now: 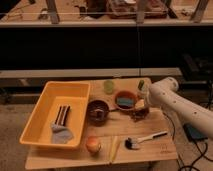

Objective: Place grapes in tray

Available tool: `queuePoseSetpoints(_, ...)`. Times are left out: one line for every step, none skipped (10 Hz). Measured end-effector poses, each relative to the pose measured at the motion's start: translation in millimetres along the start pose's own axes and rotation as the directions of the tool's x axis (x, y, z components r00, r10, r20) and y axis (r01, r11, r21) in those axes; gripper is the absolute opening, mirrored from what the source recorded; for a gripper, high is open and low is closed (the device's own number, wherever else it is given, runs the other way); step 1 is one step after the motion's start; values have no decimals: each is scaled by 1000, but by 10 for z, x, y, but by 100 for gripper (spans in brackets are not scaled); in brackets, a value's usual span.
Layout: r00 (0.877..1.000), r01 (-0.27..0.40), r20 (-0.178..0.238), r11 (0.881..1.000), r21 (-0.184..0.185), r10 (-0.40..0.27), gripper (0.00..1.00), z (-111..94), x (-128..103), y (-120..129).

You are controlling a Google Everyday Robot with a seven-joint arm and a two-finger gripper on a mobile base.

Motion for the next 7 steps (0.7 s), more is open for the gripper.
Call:
queuePoseSetpoints(1000, -15, -7, 1000, -14, 15, 80, 24, -14, 39)
queuePoseSetpoints(1000, -29, -11, 999, -20, 29, 80, 39, -18, 56)
queuePoseSetpoints(999, -45, -15, 999, -21, 44, 80, 46, -14, 64)
queuePoseSetpoints(998, -60, -16, 998, -22, 60, 80, 49, -17, 91)
queuePoseSetpoints(997, -77, -18, 997, -22, 77, 80, 48, -22, 124)
queuePoseSetpoints(996, -89, -20, 996, -21, 88, 80, 41, -23, 143)
queuePoseSetpoints(994, -110, -19, 994, -19, 110, 80, 38, -16, 162)
